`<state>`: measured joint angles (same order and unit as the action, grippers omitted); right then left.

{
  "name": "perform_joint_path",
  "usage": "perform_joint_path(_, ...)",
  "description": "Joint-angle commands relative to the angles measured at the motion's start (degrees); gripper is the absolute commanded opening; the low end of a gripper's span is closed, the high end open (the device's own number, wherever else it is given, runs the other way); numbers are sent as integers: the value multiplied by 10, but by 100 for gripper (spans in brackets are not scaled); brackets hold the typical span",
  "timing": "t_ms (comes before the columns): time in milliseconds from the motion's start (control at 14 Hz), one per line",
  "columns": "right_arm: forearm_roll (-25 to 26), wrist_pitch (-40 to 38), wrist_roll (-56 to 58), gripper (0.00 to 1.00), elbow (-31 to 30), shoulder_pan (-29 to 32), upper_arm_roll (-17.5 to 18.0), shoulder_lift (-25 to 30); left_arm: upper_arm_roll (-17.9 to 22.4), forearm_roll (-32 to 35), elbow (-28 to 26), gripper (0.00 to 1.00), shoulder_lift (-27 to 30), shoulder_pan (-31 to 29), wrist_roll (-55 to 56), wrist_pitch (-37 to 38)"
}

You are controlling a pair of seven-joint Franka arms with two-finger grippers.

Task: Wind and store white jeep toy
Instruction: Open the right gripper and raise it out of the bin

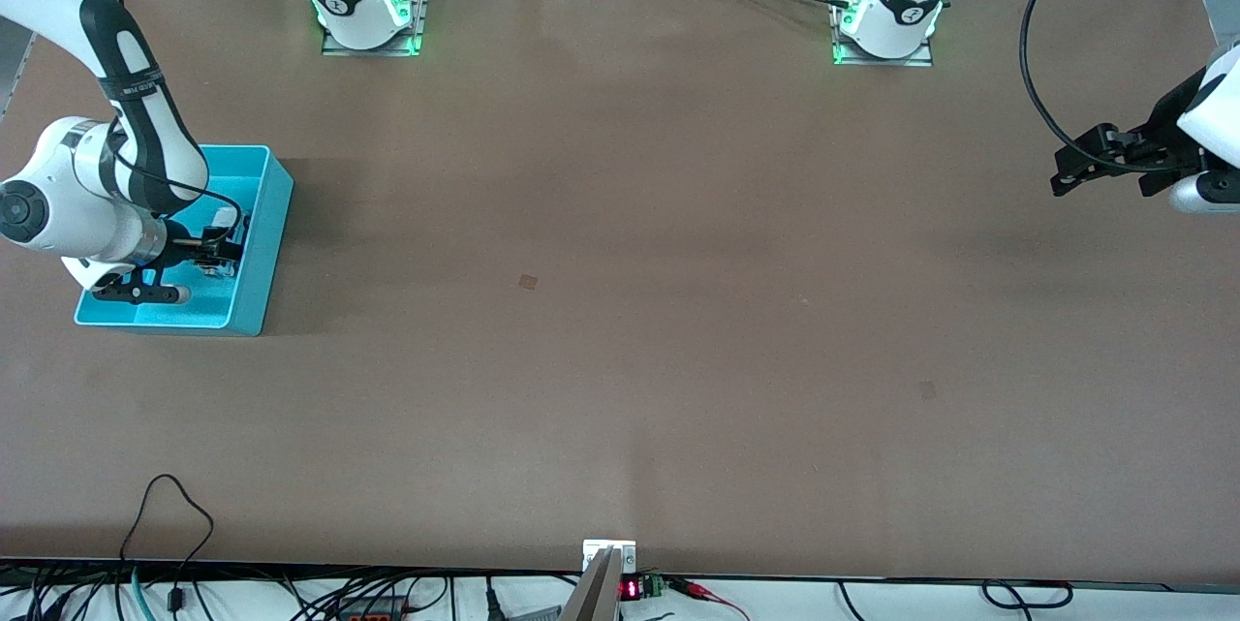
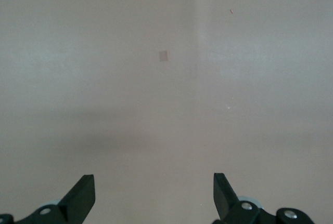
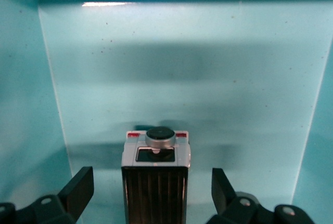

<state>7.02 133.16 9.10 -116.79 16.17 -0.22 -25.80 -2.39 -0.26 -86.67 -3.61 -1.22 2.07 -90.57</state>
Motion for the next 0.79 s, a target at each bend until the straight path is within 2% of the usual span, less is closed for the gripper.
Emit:
perform_joint_path(0,-4,-4,1,100,-1,0,5,21,0,-13,-10,100,11,-1,3,-2)
perform_joint_path(215,-4,-29,2,100,0,-1,15,49,0,-12,-10,100,11,-1,3,-2)
perform_joint_path(716,-4,-147,1,100,25,-3,27,149,0,-12,-9,100,11,-1,3,-2)
